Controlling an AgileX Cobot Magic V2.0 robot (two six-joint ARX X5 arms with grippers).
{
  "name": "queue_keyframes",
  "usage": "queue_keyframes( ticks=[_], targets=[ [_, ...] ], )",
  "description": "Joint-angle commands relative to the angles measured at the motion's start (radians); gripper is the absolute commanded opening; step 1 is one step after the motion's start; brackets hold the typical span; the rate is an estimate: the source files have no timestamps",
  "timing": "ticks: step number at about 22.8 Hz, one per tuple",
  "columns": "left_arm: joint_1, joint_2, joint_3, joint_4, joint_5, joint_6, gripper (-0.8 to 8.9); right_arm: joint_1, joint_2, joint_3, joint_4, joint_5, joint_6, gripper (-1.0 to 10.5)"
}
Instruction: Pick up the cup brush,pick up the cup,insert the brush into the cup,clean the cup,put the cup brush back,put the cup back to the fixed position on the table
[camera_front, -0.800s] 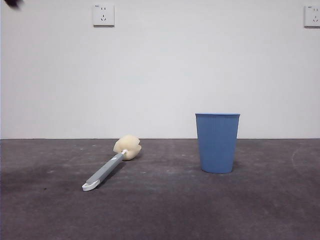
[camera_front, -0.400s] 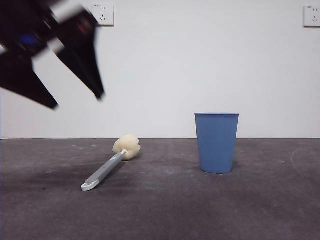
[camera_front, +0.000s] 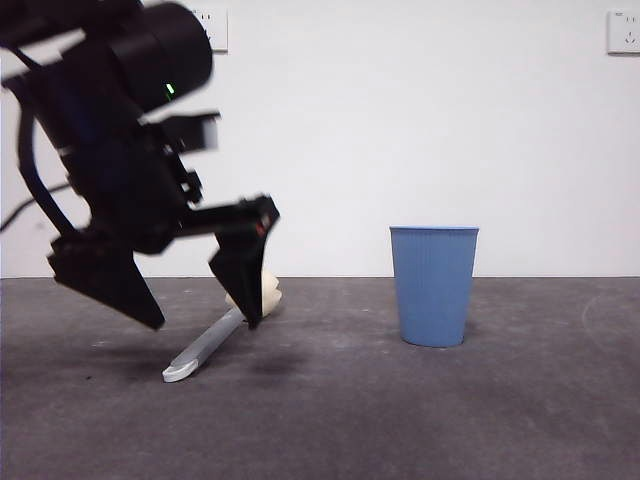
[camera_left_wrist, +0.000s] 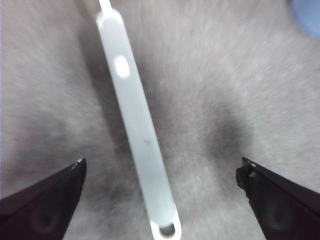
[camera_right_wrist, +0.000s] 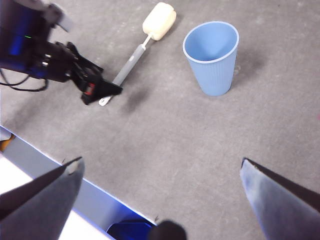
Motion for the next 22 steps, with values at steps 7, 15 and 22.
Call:
queue_keyframes(
  ticks=[7, 15, 22],
  targets=[
    [-0.012, 0.081, 0.009, 0.022, -0.054, -0.040, 3.38, 0.003, 0.007, 0.002, 0.006, -0.002, 0.014, 5.7],
    [-0.021, 0.084, 0.009, 0.017, -0.001, -0.040, -0.08, 0.003, 0.007, 0.002, 0.006, -0.002, 0.014, 5.6],
    [-0.018, 0.021, 0.009, -0.054, -0.003, -0.024, -0.08, 0.003, 0.034, 0.002, 0.005, -0.002, 0.074, 5.6]
  ],
)
